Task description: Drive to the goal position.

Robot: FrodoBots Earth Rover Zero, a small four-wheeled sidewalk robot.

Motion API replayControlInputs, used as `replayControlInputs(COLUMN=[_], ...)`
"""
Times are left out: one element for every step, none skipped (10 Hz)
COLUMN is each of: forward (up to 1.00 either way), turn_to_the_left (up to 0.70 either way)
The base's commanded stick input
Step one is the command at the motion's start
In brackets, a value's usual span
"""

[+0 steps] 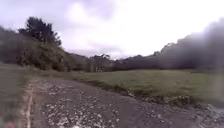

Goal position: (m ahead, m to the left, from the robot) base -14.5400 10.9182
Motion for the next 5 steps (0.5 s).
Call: replayControlInputs(forward=[0.0, 0.0, 0.0, 0.0, 0.0], turn_to_the_left=[0.68, 0.69, 0.7, 0.7, 0.7])
